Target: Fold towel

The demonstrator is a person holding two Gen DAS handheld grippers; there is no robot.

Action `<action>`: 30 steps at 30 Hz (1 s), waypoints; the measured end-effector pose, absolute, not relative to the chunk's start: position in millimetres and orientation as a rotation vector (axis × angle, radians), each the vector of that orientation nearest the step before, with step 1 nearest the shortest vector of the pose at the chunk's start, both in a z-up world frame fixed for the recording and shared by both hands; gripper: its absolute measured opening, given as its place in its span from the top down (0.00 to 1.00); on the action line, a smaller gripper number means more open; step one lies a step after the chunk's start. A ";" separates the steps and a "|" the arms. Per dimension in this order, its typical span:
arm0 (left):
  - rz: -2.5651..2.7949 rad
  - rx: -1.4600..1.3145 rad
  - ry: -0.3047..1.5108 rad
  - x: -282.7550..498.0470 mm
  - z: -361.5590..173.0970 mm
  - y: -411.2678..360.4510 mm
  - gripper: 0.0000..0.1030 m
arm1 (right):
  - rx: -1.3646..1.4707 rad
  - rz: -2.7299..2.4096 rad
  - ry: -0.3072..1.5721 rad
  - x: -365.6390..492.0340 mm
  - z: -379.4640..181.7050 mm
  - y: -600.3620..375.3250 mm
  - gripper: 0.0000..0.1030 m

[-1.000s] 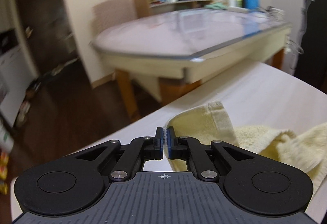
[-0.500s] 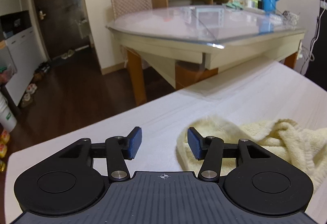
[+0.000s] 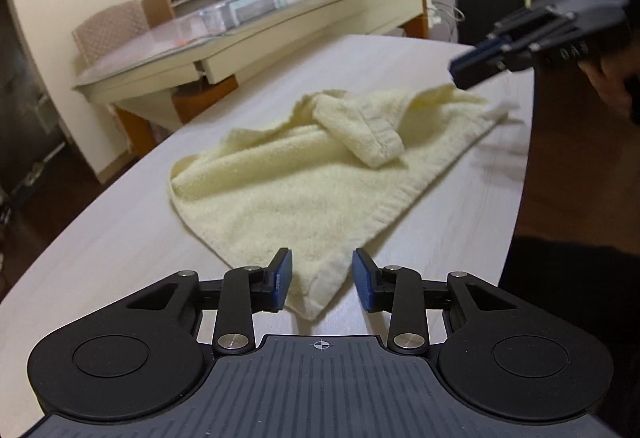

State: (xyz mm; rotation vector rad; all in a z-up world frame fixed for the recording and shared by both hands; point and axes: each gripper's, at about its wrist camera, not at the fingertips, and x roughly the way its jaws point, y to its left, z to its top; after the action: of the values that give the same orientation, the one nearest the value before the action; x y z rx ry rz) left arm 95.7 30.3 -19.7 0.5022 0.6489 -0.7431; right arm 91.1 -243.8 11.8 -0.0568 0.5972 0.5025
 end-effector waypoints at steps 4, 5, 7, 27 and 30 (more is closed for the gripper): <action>-0.758 0.505 0.655 96.0 -25.3 33.5 0.88 | -0.114 0.529 0.603 97.5 7.4 -227.5 0.72; -0.759 0.493 0.660 97.7 -25.2 35.1 0.94 | -0.145 0.539 0.605 99.4 5.2 -221.5 0.72; -0.761 0.487 0.667 95.7 -24.8 36.6 0.97 | -0.214 0.554 0.600 101.7 0.8 -208.9 0.72; -0.754 0.475 0.688 46.6 -21.3 61.4 0.99 | -0.368 0.533 0.623 110.1 -18.8 -153.7 0.94; -0.762 0.479 0.694 45.0 -22.4 63.3 0.99 | -0.399 0.478 0.599 116.7 -7.0 -172.9 0.94</action>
State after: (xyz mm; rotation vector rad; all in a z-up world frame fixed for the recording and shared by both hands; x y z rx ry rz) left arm 45.0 63.3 -22.4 0.4786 0.6942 -0.7623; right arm 116.7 -172.9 -7.0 -0.3995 0.5990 0.4778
